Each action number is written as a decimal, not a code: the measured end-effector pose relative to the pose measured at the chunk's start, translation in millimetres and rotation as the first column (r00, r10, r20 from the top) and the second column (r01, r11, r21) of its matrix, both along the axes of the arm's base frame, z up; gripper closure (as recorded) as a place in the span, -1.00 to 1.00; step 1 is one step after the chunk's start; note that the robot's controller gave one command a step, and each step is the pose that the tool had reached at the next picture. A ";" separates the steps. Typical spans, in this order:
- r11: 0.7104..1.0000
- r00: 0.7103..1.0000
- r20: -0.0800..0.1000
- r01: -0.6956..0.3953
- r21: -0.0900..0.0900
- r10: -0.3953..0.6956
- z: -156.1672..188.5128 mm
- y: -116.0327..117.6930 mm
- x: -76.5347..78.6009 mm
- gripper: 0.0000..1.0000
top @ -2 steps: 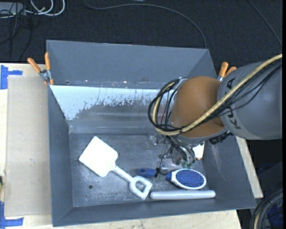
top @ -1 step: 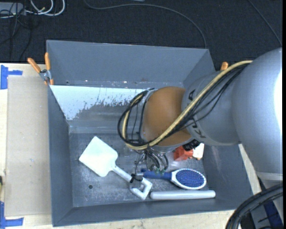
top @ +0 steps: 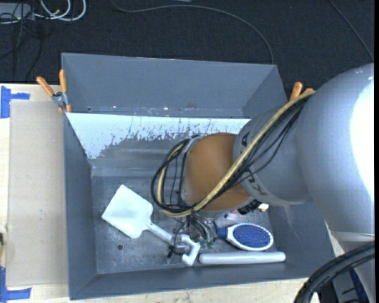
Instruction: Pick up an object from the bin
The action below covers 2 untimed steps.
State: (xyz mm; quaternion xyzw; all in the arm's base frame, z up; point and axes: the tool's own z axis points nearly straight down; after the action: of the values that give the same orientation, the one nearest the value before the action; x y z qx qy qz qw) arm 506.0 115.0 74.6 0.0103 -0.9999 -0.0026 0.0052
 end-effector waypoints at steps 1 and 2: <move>0.999 0.999 0.003 -0.046 -0.005 0.046 -4.1 -37.3 23.4 -1.00; 0.996 0.996 -0.001 -0.086 0.002 0.086 -5.1 2.2 23.1 1.00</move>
Offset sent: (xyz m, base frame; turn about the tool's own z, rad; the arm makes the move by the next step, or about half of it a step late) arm 0.0235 0.0013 -0.0046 -0.0857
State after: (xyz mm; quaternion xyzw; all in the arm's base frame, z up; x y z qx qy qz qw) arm 529.2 117.2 69.6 0.0531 -0.9986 -0.0033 0.0058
